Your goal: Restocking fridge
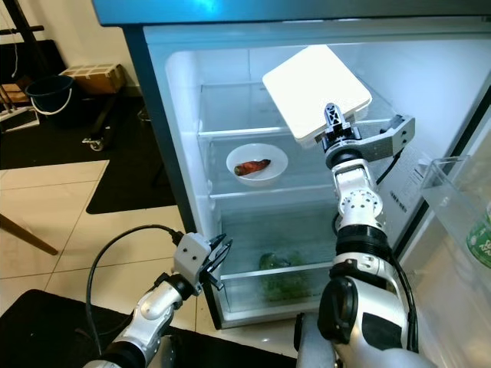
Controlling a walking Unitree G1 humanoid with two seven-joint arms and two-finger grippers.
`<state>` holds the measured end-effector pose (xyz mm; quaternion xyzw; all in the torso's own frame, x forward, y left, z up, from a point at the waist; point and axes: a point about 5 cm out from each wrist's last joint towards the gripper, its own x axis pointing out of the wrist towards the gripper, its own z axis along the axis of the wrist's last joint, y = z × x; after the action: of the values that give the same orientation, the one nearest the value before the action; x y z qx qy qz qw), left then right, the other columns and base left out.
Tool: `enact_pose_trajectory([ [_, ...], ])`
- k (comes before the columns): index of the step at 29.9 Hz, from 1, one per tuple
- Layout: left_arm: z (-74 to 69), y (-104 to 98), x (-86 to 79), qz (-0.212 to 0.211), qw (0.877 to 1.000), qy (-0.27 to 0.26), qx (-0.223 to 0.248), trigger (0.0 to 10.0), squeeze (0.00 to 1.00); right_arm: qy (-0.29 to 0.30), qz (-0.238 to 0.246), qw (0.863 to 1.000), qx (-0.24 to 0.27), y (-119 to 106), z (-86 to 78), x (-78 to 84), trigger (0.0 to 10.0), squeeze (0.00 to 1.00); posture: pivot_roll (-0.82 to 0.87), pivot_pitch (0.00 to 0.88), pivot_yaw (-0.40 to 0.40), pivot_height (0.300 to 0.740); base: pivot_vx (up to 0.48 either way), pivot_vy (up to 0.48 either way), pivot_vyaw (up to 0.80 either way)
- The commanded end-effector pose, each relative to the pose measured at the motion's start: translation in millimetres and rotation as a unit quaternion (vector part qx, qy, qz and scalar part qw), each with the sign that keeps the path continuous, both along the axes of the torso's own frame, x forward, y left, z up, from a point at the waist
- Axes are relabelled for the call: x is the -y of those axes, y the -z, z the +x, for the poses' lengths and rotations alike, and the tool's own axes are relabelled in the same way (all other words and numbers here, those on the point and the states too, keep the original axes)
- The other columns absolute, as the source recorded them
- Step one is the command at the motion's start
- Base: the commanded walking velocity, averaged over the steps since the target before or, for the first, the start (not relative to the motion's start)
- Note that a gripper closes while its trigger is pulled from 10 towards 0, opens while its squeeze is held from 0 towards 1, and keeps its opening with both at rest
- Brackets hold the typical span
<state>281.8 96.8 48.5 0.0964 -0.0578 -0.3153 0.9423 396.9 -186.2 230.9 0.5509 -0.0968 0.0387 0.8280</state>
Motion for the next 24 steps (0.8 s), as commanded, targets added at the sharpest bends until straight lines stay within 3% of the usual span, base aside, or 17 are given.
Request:
enact_pose_trajectory([
  [1,-1.7,-2.7,5.5,-0.008,1.000,0.006,0.012,10.0,0.00,0.001,0.020,1.000,0.016,-12.1,3.3,-3.1,10.0,0.00,-0.08,0.000,-0.010,0.431,0.000,0.000,0.00],
  [4,-2.2,-2.5,6.5,-0.008,1.000,0.007,0.012,10.0,0.00,0.004,0.026,1.000,0.016,-14.4,4.9,-3.5,10.0,0.00,-0.08,0.000,-0.009,0.431,0.000,0.000,0.00],
  [5,-2.2,-2.6,6.9,-0.008,1.000,0.008,0.012,10.0,0.00,0.004,0.028,0.999,0.016,-14.9,5.5,-3.9,10.0,0.15,-0.08,0.000,-0.010,0.431,0.000,0.000,0.00],
  [6,-2.2,-2.6,7.4,-0.008,1.000,0.009,0.012,10.0,0.00,0.003,0.029,0.999,0.015,-15.3,6.0,-4.5,10.0,0.38,-0.08,0.000,-0.010,0.431,0.000,0.000,0.00],
  [7,-2.2,-2.7,7.8,-0.008,1.000,0.009,0.013,10.0,0.00,0.003,0.029,0.999,0.015,-15.6,6.4,-5.1,10.0,0.51,-0.08,0.000,-0.010,0.431,0.000,0.000,0.00],
  [9,-2.1,-3.1,8.3,-0.009,1.000,0.010,0.013,10.0,0.00,0.004,0.030,0.999,0.013,-16.1,7.4,-5.7,10.0,0.74,-0.08,0.000,-0.011,0.431,0.000,0.000,0.00],
  [10,-2.0,-3.2,8.6,-0.009,1.000,0.010,0.013,10.0,0.00,0.006,0.032,0.999,0.011,-15.7,7.9,-5.5,10.0,0.78,-0.08,0.000,-0.011,0.431,0.000,0.000,0.00],
  [15,-2.0,-3.6,9.6,-0.010,1.000,0.011,0.014,10.0,0.00,0.009,0.042,0.999,0.010,-16.8,9.4,-5.5,10.0,0.71,-0.08,0.000,-0.012,0.431,0.000,0.000,0.00],
  [16,-2.1,-3.7,9.7,-0.010,1.000,0.011,0.015,10.0,0.00,0.009,0.043,0.999,0.011,-17.6,9.5,-5.5,10.0,0.64,-0.08,0.000,-0.014,0.431,0.000,0.000,0.00],
  [20,-2.3,-3.7,9.9,-0.010,1.000,0.011,0.015,10.0,0.00,0.007,0.043,0.999,0.014,-19.4,9.7,-5.9,10.0,0.53,-0.08,0.000,-0.014,0.431,0.000,0.000,0.00],
  [21,-2.3,-3.7,10.0,-0.010,1.000,0.011,0.015,10.0,0.00,0.005,0.039,0.999,0.015,-19.7,9.6,-6.4,10.0,0.38,-0.08,0.000,-0.015,0.431,0.000,0.000,0.00],
  [22,-2.4,-3.7,10.1,-0.010,1.000,0.011,0.015,10.0,0.00,0.000,0.004,1.000,0.004,-17.3,9.7,-8.9,10.0,0.27,-0.08,0.000,-0.015,0.431,0.000,0.000,0.00],
  [24,-2.4,-3.8,10.3,-0.010,1.000,0.011,0.016,10.0,0.00,-0.003,-0.022,1.000,-0.004,-15.2,9.8,-10.5,10.0,0.27,-0.08,0.000,-0.015,0.431,0.000,0.000,0.00],
])
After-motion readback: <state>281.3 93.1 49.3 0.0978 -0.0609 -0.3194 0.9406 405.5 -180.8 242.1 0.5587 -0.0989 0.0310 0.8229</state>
